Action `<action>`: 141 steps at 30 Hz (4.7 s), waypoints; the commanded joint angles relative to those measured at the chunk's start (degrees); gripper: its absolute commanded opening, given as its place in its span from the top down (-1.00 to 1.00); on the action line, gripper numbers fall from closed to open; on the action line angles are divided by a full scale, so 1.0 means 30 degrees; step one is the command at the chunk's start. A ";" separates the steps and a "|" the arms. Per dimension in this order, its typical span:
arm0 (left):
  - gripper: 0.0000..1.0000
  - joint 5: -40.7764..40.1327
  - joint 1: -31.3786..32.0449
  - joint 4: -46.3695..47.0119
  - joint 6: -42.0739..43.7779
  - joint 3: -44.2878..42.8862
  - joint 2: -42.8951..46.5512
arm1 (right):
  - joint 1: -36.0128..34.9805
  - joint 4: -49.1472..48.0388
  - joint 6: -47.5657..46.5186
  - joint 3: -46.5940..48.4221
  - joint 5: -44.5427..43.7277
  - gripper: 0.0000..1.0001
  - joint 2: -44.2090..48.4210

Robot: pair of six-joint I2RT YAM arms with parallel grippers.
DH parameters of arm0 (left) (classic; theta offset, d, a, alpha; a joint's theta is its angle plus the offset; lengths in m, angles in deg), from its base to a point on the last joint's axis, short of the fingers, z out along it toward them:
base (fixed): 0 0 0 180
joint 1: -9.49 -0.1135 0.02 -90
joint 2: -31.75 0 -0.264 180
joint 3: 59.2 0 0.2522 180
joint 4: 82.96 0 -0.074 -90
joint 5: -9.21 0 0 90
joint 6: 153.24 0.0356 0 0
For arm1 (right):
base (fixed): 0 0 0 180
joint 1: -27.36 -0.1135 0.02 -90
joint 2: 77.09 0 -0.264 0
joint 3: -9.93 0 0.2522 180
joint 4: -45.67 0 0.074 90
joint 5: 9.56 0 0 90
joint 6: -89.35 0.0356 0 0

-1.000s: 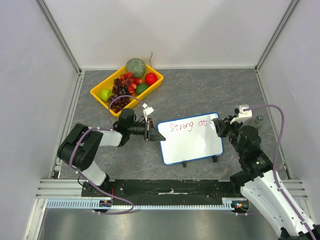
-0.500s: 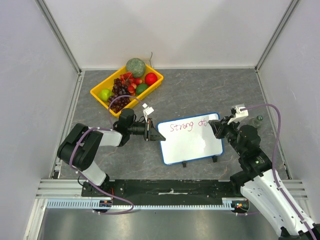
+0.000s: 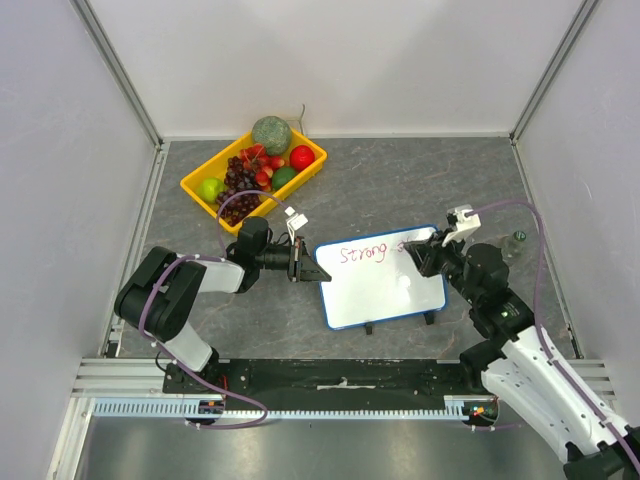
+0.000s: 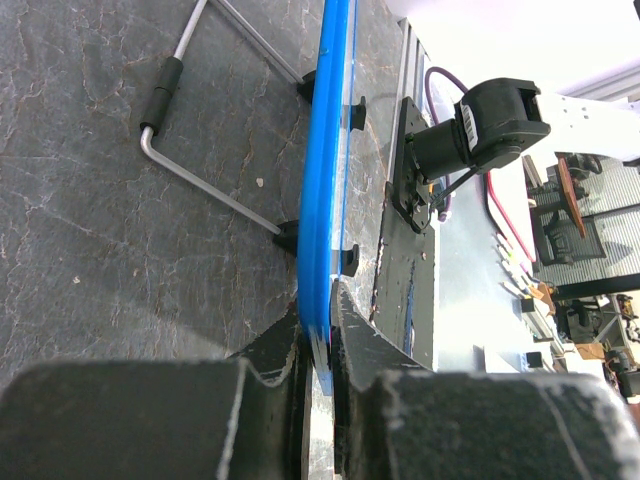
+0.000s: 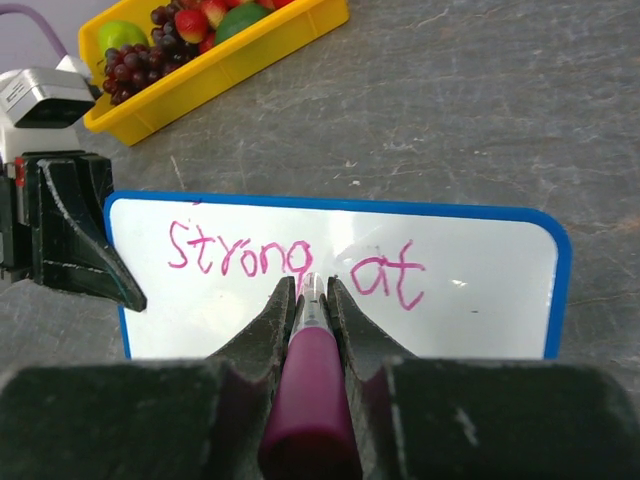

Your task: Write a sentence on the whiteboard

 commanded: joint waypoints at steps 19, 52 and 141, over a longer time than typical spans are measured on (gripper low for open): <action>0.96 -0.0644 -0.0039 -0.0484 0.1358 0.0190 -0.0337 | -1.0515 -0.3961 0.0450 0.1460 -0.7419 1.00 -0.4156; 0.96 -0.0585 -0.0039 -0.0455 0.1358 0.0161 -0.0396 | -1.4594 -0.5075 0.0420 0.0377 -1.1263 1.00 -0.6325; 0.96 -0.0527 -0.0039 -0.0426 0.1328 0.0161 -0.0308 | -1.4535 -0.5252 0.1240 -0.0473 -1.1468 1.00 -0.7411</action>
